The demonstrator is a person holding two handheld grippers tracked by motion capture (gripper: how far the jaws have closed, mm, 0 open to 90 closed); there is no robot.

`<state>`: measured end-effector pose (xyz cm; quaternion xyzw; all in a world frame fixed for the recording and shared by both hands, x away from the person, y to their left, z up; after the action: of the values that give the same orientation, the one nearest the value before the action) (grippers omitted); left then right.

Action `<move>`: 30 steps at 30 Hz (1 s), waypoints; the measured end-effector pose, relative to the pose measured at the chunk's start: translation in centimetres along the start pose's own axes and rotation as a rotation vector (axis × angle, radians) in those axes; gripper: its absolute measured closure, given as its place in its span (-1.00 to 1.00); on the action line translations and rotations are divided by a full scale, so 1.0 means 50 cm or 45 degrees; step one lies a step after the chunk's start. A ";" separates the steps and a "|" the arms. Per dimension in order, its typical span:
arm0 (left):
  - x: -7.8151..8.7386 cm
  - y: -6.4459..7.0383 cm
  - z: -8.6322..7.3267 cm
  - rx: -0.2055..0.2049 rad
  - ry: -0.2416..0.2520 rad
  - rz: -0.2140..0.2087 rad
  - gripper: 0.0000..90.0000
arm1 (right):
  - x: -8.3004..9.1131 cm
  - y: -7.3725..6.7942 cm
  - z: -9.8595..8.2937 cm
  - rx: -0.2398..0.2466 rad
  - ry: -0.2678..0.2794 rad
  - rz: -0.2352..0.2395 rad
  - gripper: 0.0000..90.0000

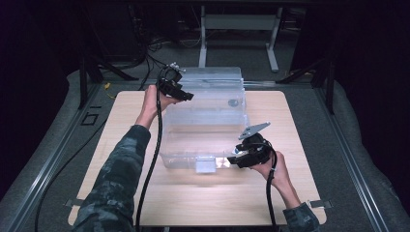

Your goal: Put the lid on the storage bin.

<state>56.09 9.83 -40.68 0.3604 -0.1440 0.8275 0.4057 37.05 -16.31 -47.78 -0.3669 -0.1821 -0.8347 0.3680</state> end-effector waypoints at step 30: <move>-0.048 -0.005 -0.006 0.001 -0.032 -0.062 0.40 | -0.041 -0.010 -0.008 -0.028 0.007 -0.063 0.27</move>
<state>57.12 8.78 -42.58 0.3744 -0.1401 0.8127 0.4239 37.40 -15.22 -49.60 -0.3641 -0.1811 -0.8465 0.3436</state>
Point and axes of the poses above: each handheld gripper's, and its own axes: x roughly backward along the jaws, z roughly out of its top, y roughly to its right, the point moved 3 cm from there along -x, roughly forward along the jaws, and after that the axes turned 7 degrees about -z, right-handed, at the moved point
